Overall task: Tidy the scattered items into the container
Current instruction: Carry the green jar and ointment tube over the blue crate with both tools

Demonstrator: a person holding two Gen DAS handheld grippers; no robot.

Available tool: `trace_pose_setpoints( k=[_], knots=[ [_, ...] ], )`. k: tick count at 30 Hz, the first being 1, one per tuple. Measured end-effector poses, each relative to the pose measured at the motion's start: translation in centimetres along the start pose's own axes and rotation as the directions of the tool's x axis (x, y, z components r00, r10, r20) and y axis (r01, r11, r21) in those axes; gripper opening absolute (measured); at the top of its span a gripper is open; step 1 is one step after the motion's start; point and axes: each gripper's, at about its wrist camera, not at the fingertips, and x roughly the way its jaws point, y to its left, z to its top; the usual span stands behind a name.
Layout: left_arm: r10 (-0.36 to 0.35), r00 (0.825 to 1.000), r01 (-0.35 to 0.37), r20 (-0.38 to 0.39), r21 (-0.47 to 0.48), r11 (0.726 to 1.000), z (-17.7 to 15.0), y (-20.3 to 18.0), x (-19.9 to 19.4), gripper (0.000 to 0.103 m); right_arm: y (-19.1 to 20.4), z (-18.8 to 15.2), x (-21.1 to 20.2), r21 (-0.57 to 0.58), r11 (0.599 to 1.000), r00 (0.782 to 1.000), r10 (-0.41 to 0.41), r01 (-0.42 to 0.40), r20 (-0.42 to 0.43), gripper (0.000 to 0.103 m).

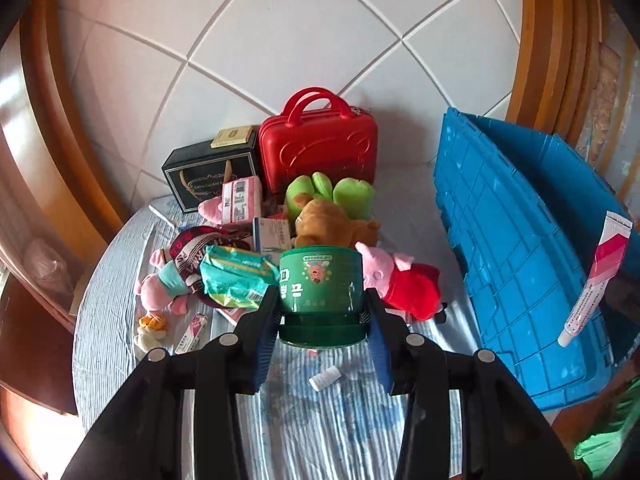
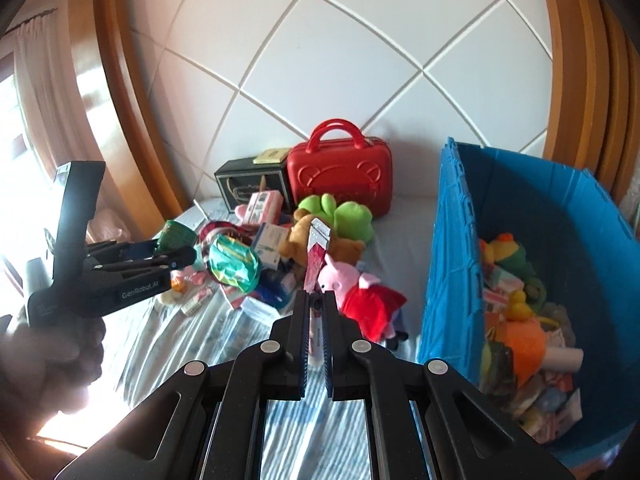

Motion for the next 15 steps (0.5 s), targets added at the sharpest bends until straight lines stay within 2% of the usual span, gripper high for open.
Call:
trace_pose_setpoints(
  k=[7, 13, 15],
  knots=[
    [-0.073, 0.996, 0.07, 0.048, 0.043, 0.997, 3.5, -7.6, -2.0, 0.04, -5.3, 2.4, -5.1, 0.013, 1.0, 0.997, 0.01, -0.011, 0.081, 0.006],
    [-0.144, 0.987, 0.137, 0.071, 0.1, 0.986, 6.0, -14.6, -2.9, 0.04, -11.0, 3.2, -8.6, 0.049, 0.998, 0.993, -0.047, 0.042, 0.112, 0.006],
    [-0.171, 0.983, 0.161, 0.074, 0.121, 0.979, 6.6, -16.8, -3.1, 0.04, -12.9, 3.0, -9.4, 0.058, 0.996, 0.991, -0.076, 0.07, 0.111, 0.001]
  ],
)
